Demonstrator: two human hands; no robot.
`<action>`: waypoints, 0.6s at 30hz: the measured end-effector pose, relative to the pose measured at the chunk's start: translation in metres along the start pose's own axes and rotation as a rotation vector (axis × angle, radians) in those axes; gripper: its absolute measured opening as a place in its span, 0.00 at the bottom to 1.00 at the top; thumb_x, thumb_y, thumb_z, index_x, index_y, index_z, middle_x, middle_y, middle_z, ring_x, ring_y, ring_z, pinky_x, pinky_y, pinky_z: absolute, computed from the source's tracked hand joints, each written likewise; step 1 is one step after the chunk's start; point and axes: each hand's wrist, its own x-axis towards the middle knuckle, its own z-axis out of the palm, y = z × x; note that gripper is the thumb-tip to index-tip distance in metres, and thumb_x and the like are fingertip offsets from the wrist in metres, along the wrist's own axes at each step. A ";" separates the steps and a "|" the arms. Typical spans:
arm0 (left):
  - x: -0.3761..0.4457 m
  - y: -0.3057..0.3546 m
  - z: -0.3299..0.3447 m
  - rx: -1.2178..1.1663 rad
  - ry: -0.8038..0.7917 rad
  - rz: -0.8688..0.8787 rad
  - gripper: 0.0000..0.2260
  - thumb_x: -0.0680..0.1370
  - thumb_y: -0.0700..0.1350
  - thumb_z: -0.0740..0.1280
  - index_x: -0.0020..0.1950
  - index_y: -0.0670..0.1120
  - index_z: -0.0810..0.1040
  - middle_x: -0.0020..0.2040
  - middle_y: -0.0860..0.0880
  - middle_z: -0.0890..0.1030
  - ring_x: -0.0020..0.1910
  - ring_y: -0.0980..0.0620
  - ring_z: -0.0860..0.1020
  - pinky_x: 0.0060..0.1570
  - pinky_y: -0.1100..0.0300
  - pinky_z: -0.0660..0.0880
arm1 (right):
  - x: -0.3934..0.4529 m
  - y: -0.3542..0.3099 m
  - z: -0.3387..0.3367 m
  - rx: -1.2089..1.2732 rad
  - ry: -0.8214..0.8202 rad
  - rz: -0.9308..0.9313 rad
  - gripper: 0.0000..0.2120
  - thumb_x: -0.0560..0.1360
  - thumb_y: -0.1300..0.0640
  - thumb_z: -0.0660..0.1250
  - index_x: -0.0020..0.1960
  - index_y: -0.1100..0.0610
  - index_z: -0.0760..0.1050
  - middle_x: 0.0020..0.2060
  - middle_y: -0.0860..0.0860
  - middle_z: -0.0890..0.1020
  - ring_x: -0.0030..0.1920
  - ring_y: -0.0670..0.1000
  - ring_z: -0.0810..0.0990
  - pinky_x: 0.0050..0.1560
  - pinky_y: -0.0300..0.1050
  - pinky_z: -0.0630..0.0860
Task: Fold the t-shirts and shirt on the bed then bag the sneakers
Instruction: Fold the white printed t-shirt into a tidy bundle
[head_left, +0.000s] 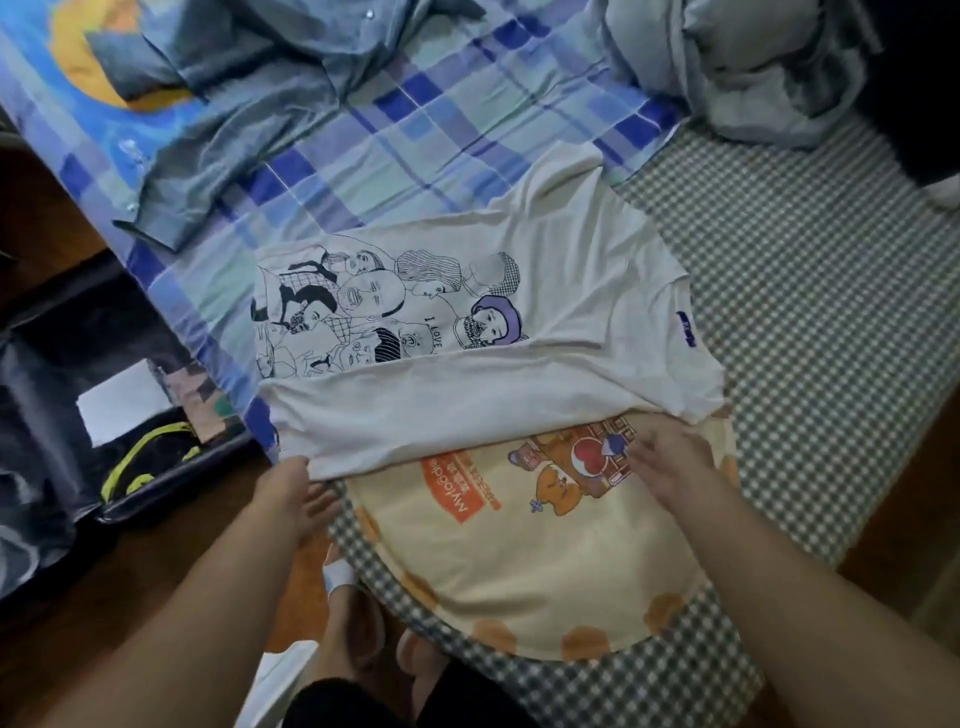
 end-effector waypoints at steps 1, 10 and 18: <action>0.009 -0.013 0.002 -0.007 -0.016 -0.053 0.14 0.85 0.48 0.56 0.61 0.39 0.73 0.39 0.42 0.71 0.32 0.47 0.72 0.55 0.49 0.78 | 0.012 0.019 -0.008 0.015 -0.001 0.062 0.05 0.76 0.69 0.63 0.50 0.63 0.75 0.39 0.58 0.77 0.44 0.56 0.85 0.32 0.45 0.77; 0.092 -0.030 0.004 -0.309 0.120 -0.006 0.15 0.83 0.42 0.63 0.70 0.46 0.74 0.49 0.46 0.79 0.39 0.52 0.76 0.24 0.66 0.74 | 0.106 -0.010 -0.004 0.324 -0.009 -0.021 0.01 0.81 0.59 0.67 0.50 0.55 0.76 0.39 0.50 0.82 0.37 0.46 0.82 0.42 0.42 0.82; 0.015 -0.060 -0.035 -0.213 0.308 0.050 0.10 0.81 0.35 0.62 0.62 0.40 0.74 0.40 0.42 0.76 0.30 0.53 0.71 0.22 0.65 0.71 | 0.082 0.026 -0.105 -0.053 0.242 -0.097 0.12 0.77 0.50 0.63 0.38 0.54 0.73 0.36 0.52 0.77 0.34 0.49 0.76 0.44 0.49 0.75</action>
